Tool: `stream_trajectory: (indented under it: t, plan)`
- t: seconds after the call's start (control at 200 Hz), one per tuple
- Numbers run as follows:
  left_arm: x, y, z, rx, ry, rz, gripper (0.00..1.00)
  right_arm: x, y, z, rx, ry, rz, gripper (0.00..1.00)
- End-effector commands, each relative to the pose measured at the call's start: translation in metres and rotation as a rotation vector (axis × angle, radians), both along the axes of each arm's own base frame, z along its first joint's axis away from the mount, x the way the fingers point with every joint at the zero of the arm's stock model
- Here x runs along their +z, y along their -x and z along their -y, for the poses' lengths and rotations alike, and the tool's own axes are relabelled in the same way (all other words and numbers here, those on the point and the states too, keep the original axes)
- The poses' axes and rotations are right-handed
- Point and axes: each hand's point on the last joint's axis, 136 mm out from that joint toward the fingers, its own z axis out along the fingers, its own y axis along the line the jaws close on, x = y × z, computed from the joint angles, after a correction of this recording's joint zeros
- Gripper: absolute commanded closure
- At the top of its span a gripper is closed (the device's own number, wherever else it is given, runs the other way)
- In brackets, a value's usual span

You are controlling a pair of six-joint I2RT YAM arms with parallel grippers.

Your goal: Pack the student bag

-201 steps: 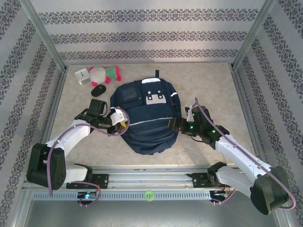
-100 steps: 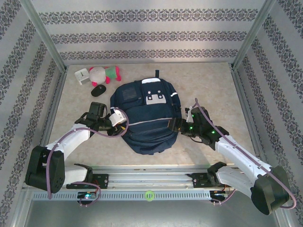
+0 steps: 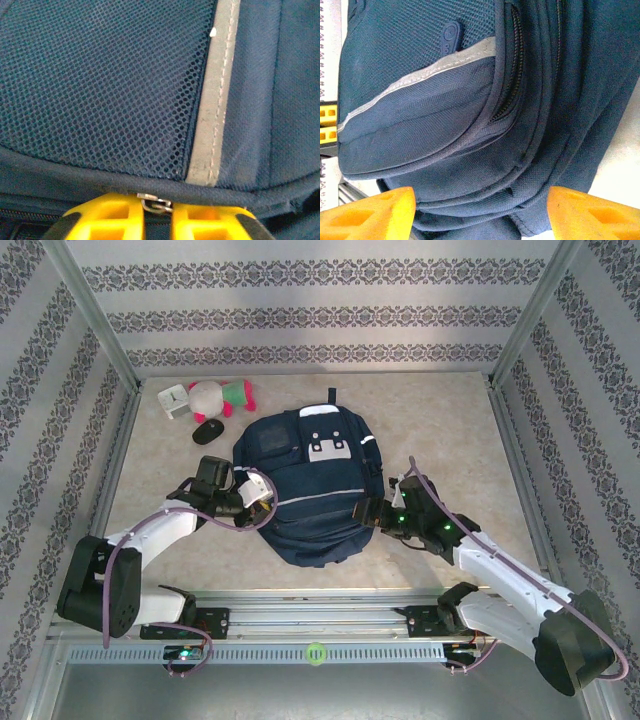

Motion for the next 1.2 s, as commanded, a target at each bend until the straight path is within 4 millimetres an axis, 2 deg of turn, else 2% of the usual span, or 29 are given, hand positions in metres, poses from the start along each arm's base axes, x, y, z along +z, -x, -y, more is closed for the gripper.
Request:
stream_trajectory:
  t: [0.0, 0.215, 0.315, 0.44, 0.62, 0.709, 0.844, 1.024, 1.194]
  plan:
    - [0.01, 0.015, 0.009, -0.057, 0.026, -0.058, 0.92, 0.0, -0.002, 0.0, -0.057, -0.024, 0.005, 0.32]
    - [0.007, 0.03, 0.014, -0.052, 0.056, -0.137, 0.97, -0.006, -0.003, -0.015, -0.148, -0.126, -0.008, 0.38]
    - [0.004, 0.036, 0.015, -0.044, 0.057, -0.168, 0.97, 0.007, -0.005, -0.028, -0.153, -0.176, 0.033, 0.39]
    - [0.002, 0.033, 0.015, -0.002, 0.061, -0.17, 0.97, 0.026, -0.002, -0.044, -0.131, -0.205, 0.063, 0.39]
    - [0.005, 0.028, 0.014, 0.029, 0.06, -0.16, 0.98, 0.032, 0.012, -0.077, -0.111, -0.301, -0.004, 0.39]
    - [0.006, 0.026, 0.013, 0.035, 0.059, -0.156, 0.98, 0.043, 0.013, -0.088, -0.105, -0.35, 0.001, 0.4]
    - [0.007, 0.024, 0.014, 0.034, 0.056, -0.153, 0.99, 0.053, 0.009, -0.088, -0.141, -0.387, 0.001, 0.43]
    - [0.01, 0.025, 0.014, 0.04, 0.065, -0.147, 0.99, 0.04, 0.007, -0.086, -0.23, -0.462, -0.091, 0.44]
    - [0.012, 0.028, 0.013, 0.04, 0.071, -0.146, 1.0, 0.054, 0.005, -0.098, -0.218, -0.511, -0.088, 0.44]
